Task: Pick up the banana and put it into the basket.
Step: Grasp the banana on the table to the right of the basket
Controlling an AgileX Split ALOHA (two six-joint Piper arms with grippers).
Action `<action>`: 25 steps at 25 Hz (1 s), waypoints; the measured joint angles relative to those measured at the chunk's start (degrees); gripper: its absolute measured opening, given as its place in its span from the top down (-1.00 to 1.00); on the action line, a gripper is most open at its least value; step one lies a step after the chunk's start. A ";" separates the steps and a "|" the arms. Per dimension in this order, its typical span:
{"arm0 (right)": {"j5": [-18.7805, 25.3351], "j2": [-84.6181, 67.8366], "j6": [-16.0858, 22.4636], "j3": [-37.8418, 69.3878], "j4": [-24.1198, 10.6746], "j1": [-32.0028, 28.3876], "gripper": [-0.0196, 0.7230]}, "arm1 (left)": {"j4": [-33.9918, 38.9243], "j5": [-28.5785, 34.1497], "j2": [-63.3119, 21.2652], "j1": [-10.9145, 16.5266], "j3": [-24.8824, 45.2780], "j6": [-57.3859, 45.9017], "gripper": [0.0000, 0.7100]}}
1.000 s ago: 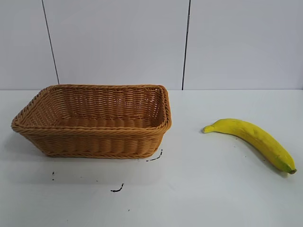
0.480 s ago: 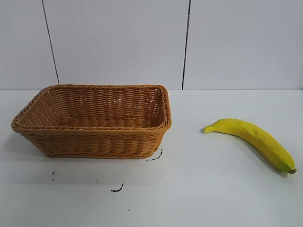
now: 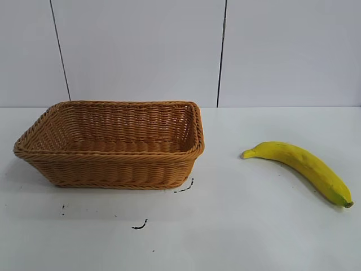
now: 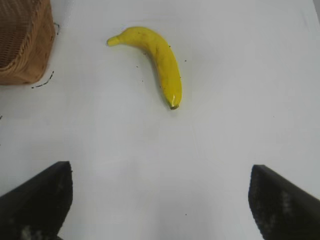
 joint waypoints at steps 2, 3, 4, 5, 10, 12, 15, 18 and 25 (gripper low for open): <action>0.67 5.27 -1.58 -2.96 0.00 0.00 -0.82 | 0.00 0.00 0.00 0.00 0.00 0.00 -0.95; 0.91 8.01 -2.40 -4.27 -0.05 0.00 -0.82 | 0.00 0.00 0.00 0.00 0.00 0.00 -0.95; 0.96 10.59 -3.35 -5.99 -0.05 0.00 -0.82 | 0.00 0.00 0.00 0.00 0.00 0.00 -0.95; 0.96 12.69 -4.92 -7.19 -0.05 0.00 -0.82 | 0.00 0.00 0.00 0.00 0.00 0.00 -0.95; 0.85 23.74 -17.29 -14.16 0.20 0.00 -0.82 | 0.00 0.00 0.00 0.00 0.00 0.00 -0.95; 0.67 27.55 -20.14 -17.48 0.61 0.00 -0.82 | 0.00 0.00 0.00 0.00 0.00 0.00 -0.95; -2.30 32.94 -21.83 -22.01 2.54 0.00 -0.82 | 0.00 0.00 0.00 0.00 0.00 0.00 -0.95; -5.03 37.10 -23.50 -24.85 4.72 0.00 -0.82 | 0.00 0.00 0.00 0.00 0.00 0.00 -0.95; -8.11 45.65 -25.20 -26.03 6.76 0.00 -0.82 | 0.00 0.00 0.00 0.00 0.00 0.00 -0.95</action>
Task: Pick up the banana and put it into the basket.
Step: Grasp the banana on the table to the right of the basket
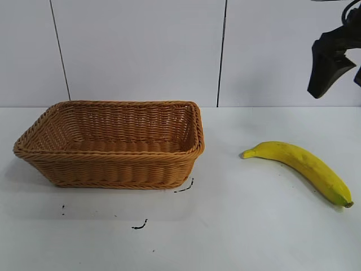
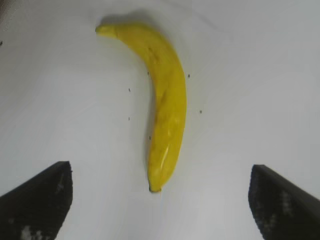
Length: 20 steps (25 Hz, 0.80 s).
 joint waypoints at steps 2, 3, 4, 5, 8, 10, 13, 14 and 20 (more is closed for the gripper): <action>-0.60 2.13 0.00 0.00 0.08 0.00 -0.82 | 0.00 0.00 0.00 0.00 0.00 0.00 -0.95; -0.99 3.09 0.00 0.00 0.12 0.00 -0.82 | 0.00 0.00 0.00 0.00 0.00 0.00 -0.95; -1.36 3.95 0.20 0.00 0.12 0.00 -0.82 | 0.00 0.00 0.00 0.00 0.00 0.00 -0.95; -1.69 4.65 0.22 0.00 0.12 0.00 -0.82 | 0.00 0.00 0.00 0.00 0.00 0.00 -0.95; -3.12 6.71 0.80 0.00 0.69 0.00 -0.82 | 0.00 0.00 0.00 0.00 0.00 0.00 -0.95; -3.46 7.78 0.85 0.00 0.96 0.00 -0.82 | 0.00 0.00 0.00 0.00 0.00 0.00 -0.95; -3.75 9.18 0.85 0.00 0.96 0.00 -0.82 | 0.00 0.06 0.00 0.00 0.00 0.00 -0.95; -3.80 9.61 0.98 0.00 0.96 0.00 -0.82 | 0.00 0.11 0.00 0.00 0.00 0.00 -0.95; -4.53 10.64 3.90 0.00 -1.28 0.00 -0.82 | 0.00 0.05 0.00 0.00 0.00 0.00 -0.95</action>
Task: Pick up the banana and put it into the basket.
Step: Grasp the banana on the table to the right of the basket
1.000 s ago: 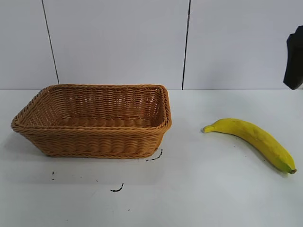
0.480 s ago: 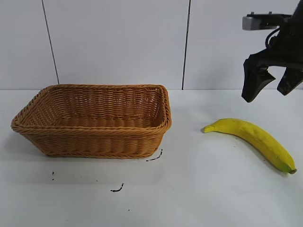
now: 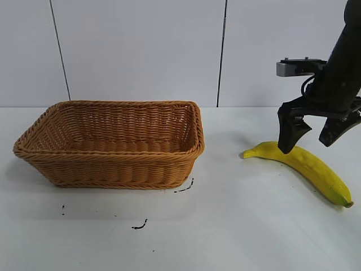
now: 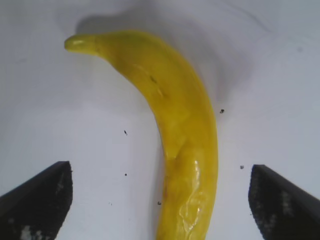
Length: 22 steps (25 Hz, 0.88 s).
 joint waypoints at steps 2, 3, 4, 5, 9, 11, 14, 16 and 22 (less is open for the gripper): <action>0.00 0.00 0.81 0.00 -0.70 0.00 -0.82 | 0.00 0.00 0.00 0.00 0.00 0.00 -0.95; 0.00 0.00 1.33 0.00 -0.88 0.00 -0.82 | 0.00 0.00 0.00 0.00 0.00 0.00 -0.95; 0.32 0.00 1.88 0.00 -1.06 0.00 -0.82 | 0.00 0.00 0.00 0.00 0.00 0.00 -0.95; 1.06 0.00 2.58 0.00 -1.07 0.00 -0.82 | 0.00 0.00 0.00 0.00 0.00 0.00 -0.95; 3.29 0.00 3.66 0.00 -1.28 0.00 -0.82 | 0.00 0.00 0.00 0.00 0.00 0.00 -0.95; 3.29 0.00 3.80 0.00 -1.28 0.00 -0.82 | 0.00 0.00 0.00 0.00 0.00 0.00 -0.95; 2.08 0.00 3.84 0.00 -1.28 0.00 -0.82 | 0.00 0.00 0.00 0.00 0.00 0.00 -0.95; 0.60 0.00 3.84 0.00 -1.28 0.00 -0.82 | 0.00 0.00 0.00 0.00 0.00 0.00 -0.95; -0.79 0.52 5.47 0.00 -1.28 0.00 -0.82 | 0.00 0.00 0.00 0.00 0.00 0.00 -0.95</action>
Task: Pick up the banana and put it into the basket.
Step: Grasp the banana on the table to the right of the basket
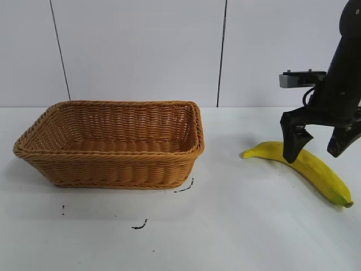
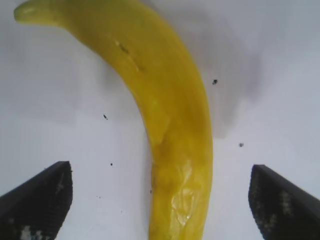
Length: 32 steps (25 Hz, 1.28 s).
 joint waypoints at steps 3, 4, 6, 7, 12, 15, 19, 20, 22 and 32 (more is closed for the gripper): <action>0.18 1.73 0.51 0.00 0.00 0.00 -0.82 | 0.00 0.00 0.00 0.00 0.00 0.00 -0.95; 0.25 2.18 0.51 0.00 0.00 0.00 -0.82 | 0.00 0.00 0.00 0.00 0.00 0.00 -0.95; -0.11 2.81 0.51 0.15 -0.12 0.00 -0.82 | 0.00 0.00 0.00 0.00 0.00 0.00 -0.95; -0.41 2.87 0.51 0.27 -0.31 0.00 -0.82 | 0.00 0.00 0.00 0.00 0.00 0.00 -0.95; -0.81 3.01 1.22 0.27 -0.83 0.00 -0.79 | 0.00 0.00 0.00 0.00 0.00 0.00 -0.95; -0.95 3.71 2.05 0.27 -1.15 0.00 -0.77 | 0.00 0.00 0.00 0.00 0.00 0.00 -0.95; -0.95 3.98 2.58 0.27 -1.21 0.00 -0.73 | 0.00 0.00 0.00 0.00 0.00 0.00 -0.95; -0.95 3.98 2.58 0.27 -1.21 0.00 -0.73 | 0.00 0.00 0.00 0.00 0.00 0.00 -0.95; -0.95 3.98 3.17 0.27 -1.33 0.00 -0.61 | 0.00 0.00 0.00 0.00 0.00 0.00 -0.95; -0.95 4.03 10.11 0.27 -6.78 0.06 0.18 | 0.00 -0.01 0.00 0.00 0.00 0.00 -0.95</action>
